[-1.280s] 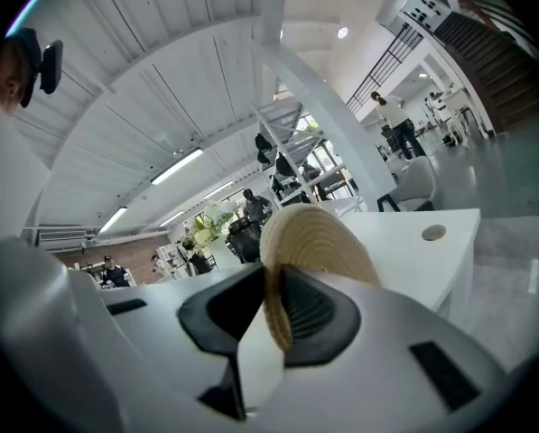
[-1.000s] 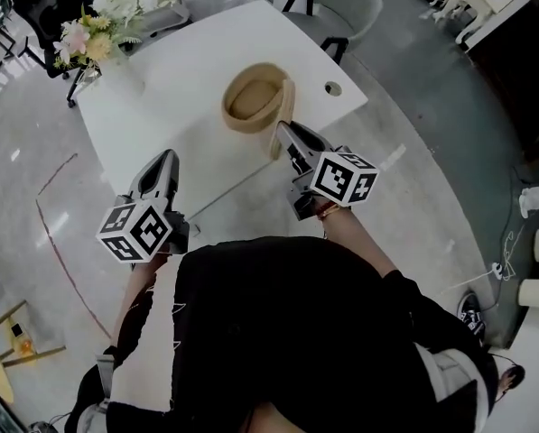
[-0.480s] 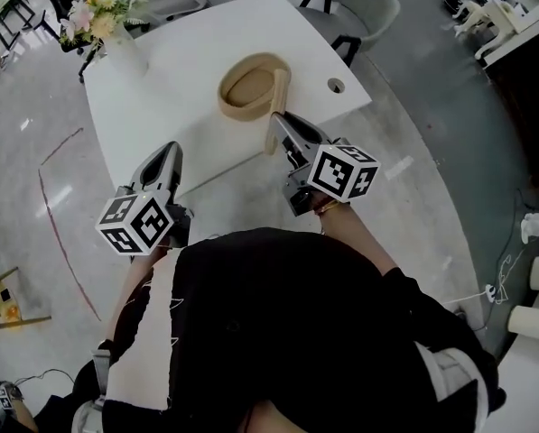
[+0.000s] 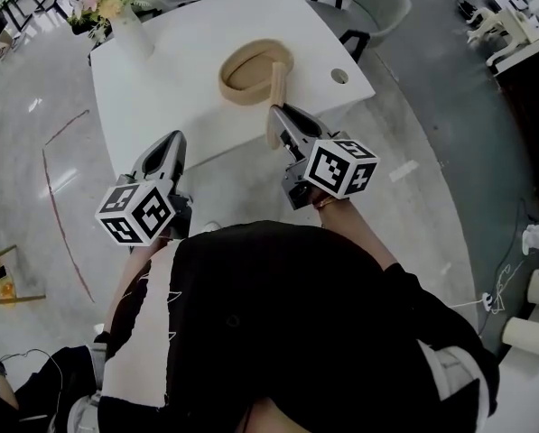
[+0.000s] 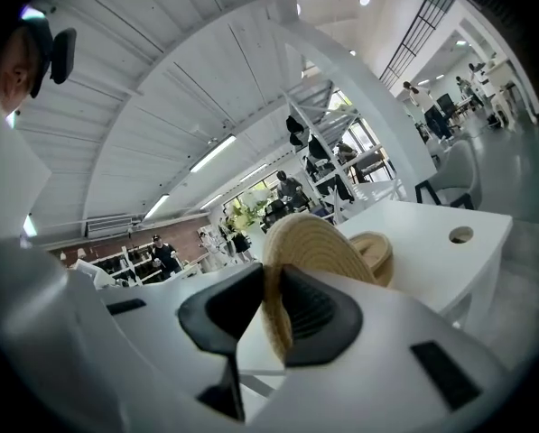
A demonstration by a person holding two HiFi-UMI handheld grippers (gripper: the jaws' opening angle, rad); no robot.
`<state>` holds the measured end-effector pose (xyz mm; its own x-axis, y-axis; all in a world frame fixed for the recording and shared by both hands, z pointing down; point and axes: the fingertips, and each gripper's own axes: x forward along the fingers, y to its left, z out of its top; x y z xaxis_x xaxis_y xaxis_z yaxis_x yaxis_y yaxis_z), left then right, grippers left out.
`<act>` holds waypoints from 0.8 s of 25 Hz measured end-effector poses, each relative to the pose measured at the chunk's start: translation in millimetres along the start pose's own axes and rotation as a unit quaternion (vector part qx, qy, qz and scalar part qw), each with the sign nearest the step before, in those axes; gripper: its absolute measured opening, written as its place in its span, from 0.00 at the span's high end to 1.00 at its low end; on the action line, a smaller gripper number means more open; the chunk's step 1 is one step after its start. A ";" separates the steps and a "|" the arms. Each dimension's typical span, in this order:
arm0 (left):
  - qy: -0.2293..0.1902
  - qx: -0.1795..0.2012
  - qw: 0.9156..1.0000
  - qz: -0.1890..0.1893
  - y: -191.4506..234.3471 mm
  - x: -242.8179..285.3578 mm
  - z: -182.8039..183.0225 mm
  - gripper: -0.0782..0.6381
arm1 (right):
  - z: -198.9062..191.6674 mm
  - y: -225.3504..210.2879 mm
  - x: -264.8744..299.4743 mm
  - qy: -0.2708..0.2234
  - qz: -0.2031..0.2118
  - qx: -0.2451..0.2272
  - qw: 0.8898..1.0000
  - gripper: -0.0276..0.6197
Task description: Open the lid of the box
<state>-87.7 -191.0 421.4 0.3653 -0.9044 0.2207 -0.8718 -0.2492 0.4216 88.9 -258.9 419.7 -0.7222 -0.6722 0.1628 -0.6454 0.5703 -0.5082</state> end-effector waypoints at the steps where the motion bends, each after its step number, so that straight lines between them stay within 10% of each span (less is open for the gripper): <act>1: 0.000 -0.001 1.000 0.001 -1.0 -0.6 -2.1 0.88 | -1.4 0.9 -0.2 0.003 0.002 -0.006 1.000 0.84; 20: -0.007 -0.012 0.999 0.030 -22.0 -33.1 -32.6 0.88 | -29.8 9.4 -28.1 0.026 0.023 -0.007 0.999 0.84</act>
<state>-70.0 -144.3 433.5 0.3072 -0.9226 0.2333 -0.8841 -0.1859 0.4288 95.7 -220.6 435.5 -0.7637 -0.6189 0.1838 -0.6138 0.6078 -0.5038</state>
